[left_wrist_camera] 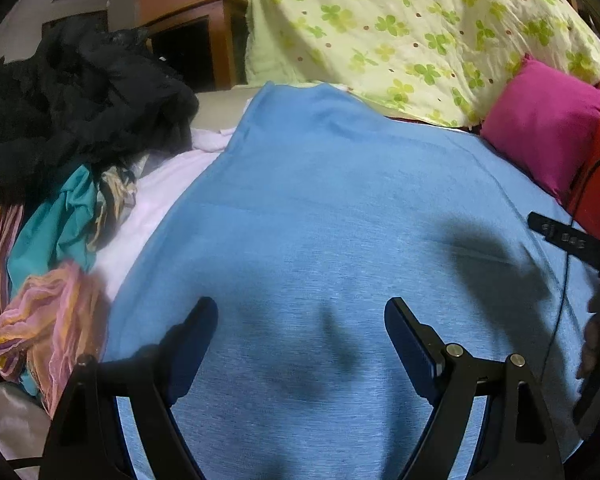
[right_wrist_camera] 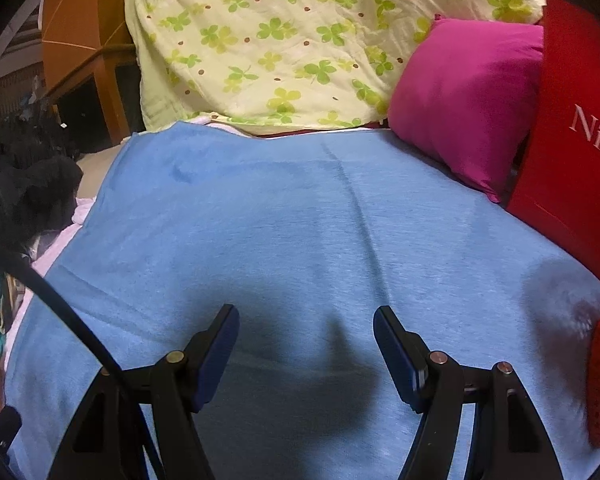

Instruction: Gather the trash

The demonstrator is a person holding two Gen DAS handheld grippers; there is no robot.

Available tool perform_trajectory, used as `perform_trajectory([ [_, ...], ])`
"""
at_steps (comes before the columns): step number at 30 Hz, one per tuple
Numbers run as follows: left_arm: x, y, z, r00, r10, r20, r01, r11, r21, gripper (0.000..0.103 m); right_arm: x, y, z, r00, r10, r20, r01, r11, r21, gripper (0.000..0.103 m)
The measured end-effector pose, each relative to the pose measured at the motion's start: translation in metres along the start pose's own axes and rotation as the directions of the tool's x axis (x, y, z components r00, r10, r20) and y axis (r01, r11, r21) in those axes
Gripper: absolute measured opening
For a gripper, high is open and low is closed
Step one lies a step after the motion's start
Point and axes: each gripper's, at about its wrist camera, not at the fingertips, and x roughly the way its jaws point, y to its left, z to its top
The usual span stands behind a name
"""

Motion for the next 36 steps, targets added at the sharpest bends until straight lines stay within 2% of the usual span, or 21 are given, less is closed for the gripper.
perform_trajectory([
  [6, -0.005, -0.031, -0.002, 1.000, 0.014, 0.023, -0.016, 0.997, 0.073, 0.086, -0.045, -0.040, 0.001, 0.999, -0.012, 0.037, 0.012, 1.000, 0.012, 0.073],
  [10, -0.009, -0.051, -0.002, 0.999, 0.009, 0.045, -0.014, 0.994, 0.109, 0.086, -0.097, -0.069, 0.005, 0.995, -0.023, 0.096, 0.021, 0.999, 0.024, 0.073],
  [14, -0.022, -0.068, -0.004, 0.998, -0.025, 0.054, 0.016, 0.988, 0.157, 0.086, -0.169, -0.107, -0.002, 0.981, -0.051, 0.186, 0.047, 0.999, 0.023, 0.073],
  [18, -0.055, -0.085, -0.003, 0.994, -0.037, 0.106, 0.019, 0.987, 0.160, 0.086, -0.237, -0.149, -0.022, 0.957, -0.107, 0.270, 0.105, 0.994, 0.022, 0.076],
  [21, -0.084, -0.104, 0.010, 0.990, -0.106, 0.093, 0.092, 0.986, 0.142, 0.085, -0.275, -0.186, -0.036, 0.943, -0.151, 0.298, 0.134, 0.988, 0.076, 0.076],
  [24, -0.126, -0.132, 0.024, 0.978, -0.126, 0.167, 0.095, 0.979, 0.180, 0.086, -0.305, -0.216, -0.044, 0.930, -0.192, 0.313, 0.155, 0.978, 0.141, 0.076],
  [27, -0.167, -0.157, 0.032, 0.961, -0.174, 0.214, 0.128, 0.969, 0.213, 0.086, -0.333, -0.241, -0.049, 0.919, -0.211, 0.334, 0.154, 0.970, 0.190, 0.078],
  [30, -0.202, -0.177, 0.034, 0.943, -0.220, 0.250, 0.155, 0.955, 0.255, 0.089, -0.356, -0.255, -0.057, 0.908, -0.230, 0.351, 0.158, 0.962, 0.222, 0.078],
  [32, -0.229, -0.188, 0.032, 0.928, -0.241, 0.286, 0.158, 0.946, 0.282, 0.094, -0.368, -0.261, -0.063, 0.902, -0.240, 0.359, 0.161, 0.959, 0.235, 0.078],
  [36, -0.269, -0.202, 0.028, 0.903, -0.275, 0.330, 0.163, 0.930, 0.328, 0.095, -0.385, -0.265, -0.070, 0.900, -0.248, 0.360, 0.166, 0.956, 0.243, 0.078],
])
